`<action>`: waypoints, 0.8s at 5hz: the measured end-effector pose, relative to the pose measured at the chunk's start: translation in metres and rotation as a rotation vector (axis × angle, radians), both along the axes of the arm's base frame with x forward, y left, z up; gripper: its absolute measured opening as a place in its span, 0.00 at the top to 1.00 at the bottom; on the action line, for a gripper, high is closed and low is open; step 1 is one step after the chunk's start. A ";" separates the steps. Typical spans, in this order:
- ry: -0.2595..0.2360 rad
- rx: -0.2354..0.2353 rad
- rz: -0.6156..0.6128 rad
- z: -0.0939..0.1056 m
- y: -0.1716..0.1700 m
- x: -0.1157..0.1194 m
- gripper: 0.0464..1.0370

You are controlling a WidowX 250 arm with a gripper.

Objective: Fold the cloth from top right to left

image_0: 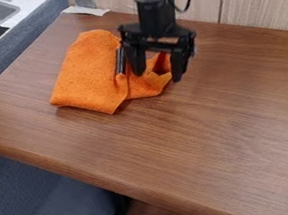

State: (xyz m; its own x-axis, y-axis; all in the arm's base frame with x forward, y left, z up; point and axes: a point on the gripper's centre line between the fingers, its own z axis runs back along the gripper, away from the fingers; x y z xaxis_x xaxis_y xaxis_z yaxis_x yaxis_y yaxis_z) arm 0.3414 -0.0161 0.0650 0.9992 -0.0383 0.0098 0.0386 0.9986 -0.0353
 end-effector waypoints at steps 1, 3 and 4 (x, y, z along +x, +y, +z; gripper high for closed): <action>0.038 0.003 -0.005 -0.015 0.000 0.001 0.07; 0.031 0.008 -0.033 -0.015 -0.004 0.001 0.66; 0.030 0.000 -0.039 -0.015 -0.005 0.001 0.88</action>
State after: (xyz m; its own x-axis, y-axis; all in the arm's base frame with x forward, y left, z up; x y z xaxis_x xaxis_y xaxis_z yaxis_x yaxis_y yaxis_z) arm 0.3427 -0.0210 0.0497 0.9968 -0.0770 -0.0199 0.0762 0.9964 -0.0372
